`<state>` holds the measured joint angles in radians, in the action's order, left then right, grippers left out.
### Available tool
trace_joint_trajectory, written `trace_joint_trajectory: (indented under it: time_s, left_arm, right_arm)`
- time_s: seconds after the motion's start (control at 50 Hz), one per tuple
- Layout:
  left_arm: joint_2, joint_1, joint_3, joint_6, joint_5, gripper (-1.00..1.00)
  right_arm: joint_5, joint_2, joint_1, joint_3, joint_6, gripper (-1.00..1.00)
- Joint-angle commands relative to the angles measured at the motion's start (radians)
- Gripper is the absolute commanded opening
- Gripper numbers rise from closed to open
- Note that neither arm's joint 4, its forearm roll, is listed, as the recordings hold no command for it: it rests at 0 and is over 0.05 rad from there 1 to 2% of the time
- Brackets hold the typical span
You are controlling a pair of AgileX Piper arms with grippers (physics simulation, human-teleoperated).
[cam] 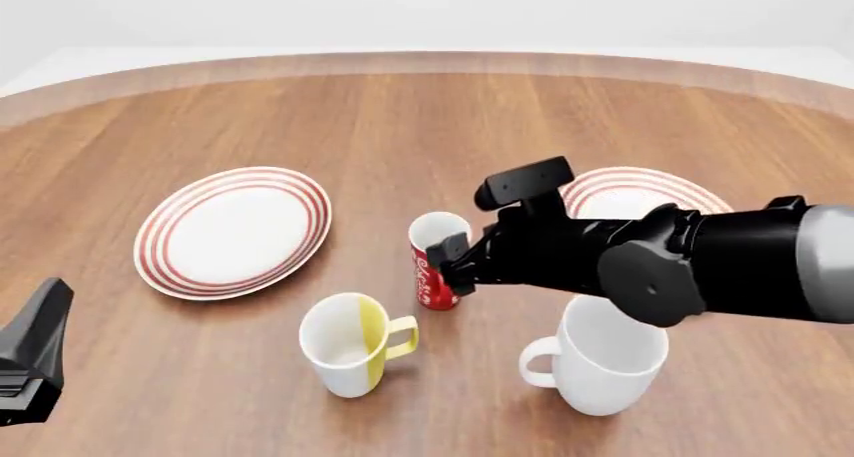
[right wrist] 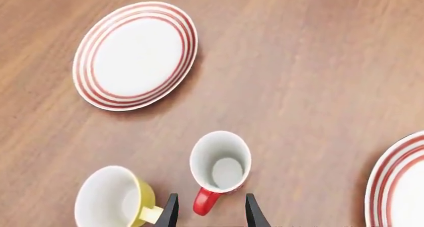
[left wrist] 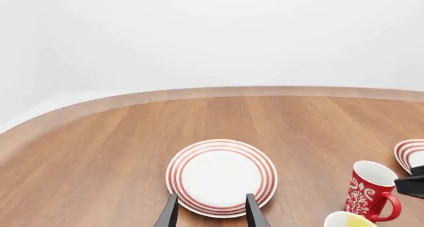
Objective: Put the red mug on the left plate.
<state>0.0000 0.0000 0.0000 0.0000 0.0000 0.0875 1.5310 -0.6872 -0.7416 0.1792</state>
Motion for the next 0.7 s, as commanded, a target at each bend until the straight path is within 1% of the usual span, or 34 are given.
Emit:
trace_joint_trajectory:
  time_s: [0.02,0.44,0.7]
  left_arm:
    - [0.000,0.000,0.000,0.000,0.000,1.00]
    - [0.000,0.000,0.000,0.000,0.000,1.00]
    - [0.000,0.000,0.000,0.000,0.000,1.00]
  right_arm:
    - [0.014,0.033,-0.001,0.005,0.015,1.00]
    - [0.035,0.094,-0.034,0.010,0.060,1.00]
    - [0.041,0.119,-0.039,0.012,0.070,1.00]
